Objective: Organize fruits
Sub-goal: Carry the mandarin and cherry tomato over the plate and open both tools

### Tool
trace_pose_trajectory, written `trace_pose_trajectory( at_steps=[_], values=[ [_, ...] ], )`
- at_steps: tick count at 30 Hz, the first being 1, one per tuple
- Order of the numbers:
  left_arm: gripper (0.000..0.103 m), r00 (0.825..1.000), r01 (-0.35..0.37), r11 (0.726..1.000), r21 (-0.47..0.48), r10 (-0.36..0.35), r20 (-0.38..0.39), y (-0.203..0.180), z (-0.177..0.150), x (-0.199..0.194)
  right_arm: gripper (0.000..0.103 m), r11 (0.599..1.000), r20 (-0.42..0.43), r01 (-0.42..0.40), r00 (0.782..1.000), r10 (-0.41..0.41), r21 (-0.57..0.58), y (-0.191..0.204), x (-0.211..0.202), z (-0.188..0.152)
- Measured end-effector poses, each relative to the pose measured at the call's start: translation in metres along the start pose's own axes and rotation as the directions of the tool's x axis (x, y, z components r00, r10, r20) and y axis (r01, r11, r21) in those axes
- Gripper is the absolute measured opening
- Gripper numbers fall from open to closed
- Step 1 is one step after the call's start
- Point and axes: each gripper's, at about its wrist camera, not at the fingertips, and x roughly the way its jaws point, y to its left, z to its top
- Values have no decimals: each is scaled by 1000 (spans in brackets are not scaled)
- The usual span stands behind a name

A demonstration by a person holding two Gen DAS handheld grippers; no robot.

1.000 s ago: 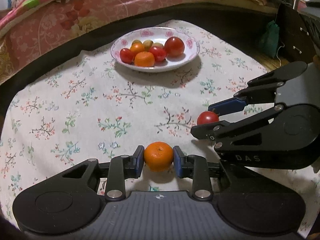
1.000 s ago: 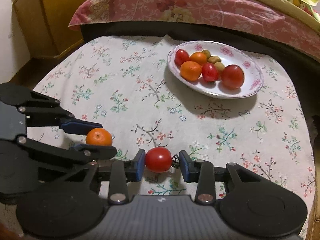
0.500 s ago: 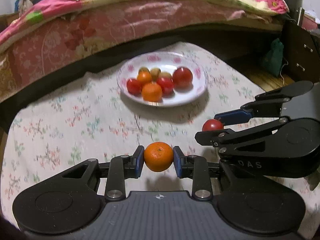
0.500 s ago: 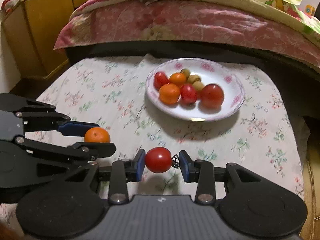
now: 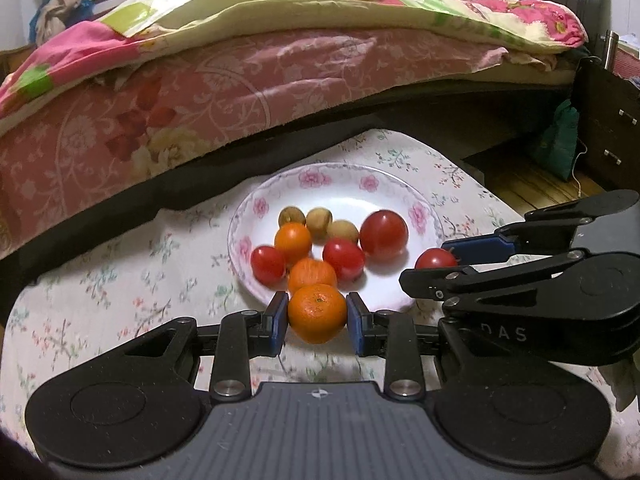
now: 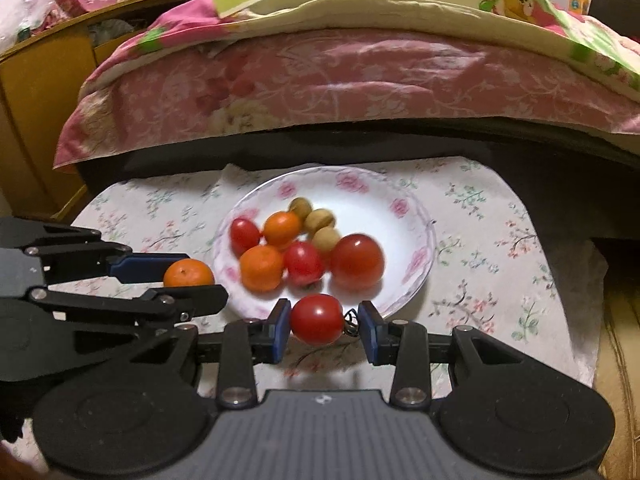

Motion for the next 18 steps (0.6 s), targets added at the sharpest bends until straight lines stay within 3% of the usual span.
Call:
trace_pose_trajectory(
  at_steps=[18],
  values=[
    [38, 1000, -17, 1000, 7, 17, -6, 11, 15, 38, 43, 999, -19, 0, 1000, 0, 42, -14, 39, 15]
  ],
)
